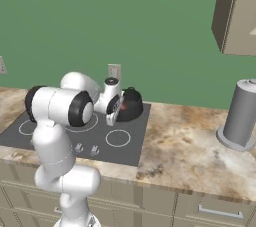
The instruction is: Turn on the sink faucet. Then move the carrot from the counter to the sink. Turn off the sink. Move the vegetable from the sink to the pot next to the stove. Finally move the pot to the rear right burner.
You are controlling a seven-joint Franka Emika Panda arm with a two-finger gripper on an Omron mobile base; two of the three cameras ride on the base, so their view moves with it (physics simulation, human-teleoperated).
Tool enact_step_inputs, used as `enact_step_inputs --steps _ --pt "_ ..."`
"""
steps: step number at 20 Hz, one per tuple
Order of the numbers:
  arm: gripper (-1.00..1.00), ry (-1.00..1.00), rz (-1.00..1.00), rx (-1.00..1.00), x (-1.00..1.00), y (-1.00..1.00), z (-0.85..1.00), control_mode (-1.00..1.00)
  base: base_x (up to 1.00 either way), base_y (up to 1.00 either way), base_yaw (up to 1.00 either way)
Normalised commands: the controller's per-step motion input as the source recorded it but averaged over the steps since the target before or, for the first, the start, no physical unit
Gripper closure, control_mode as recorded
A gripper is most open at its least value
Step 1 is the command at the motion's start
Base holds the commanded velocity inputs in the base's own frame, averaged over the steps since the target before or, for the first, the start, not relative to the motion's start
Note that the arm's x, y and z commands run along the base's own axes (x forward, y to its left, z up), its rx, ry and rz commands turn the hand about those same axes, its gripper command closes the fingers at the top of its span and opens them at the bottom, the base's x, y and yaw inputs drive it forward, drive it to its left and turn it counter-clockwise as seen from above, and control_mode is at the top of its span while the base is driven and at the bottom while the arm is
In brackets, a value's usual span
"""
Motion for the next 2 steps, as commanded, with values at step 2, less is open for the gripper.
enact_step_inputs --steps 2 --pt "1.0 0.08 0.0 0.0 0.0 0.0 -0.1 -1.0 0.0 0.0 0.0"
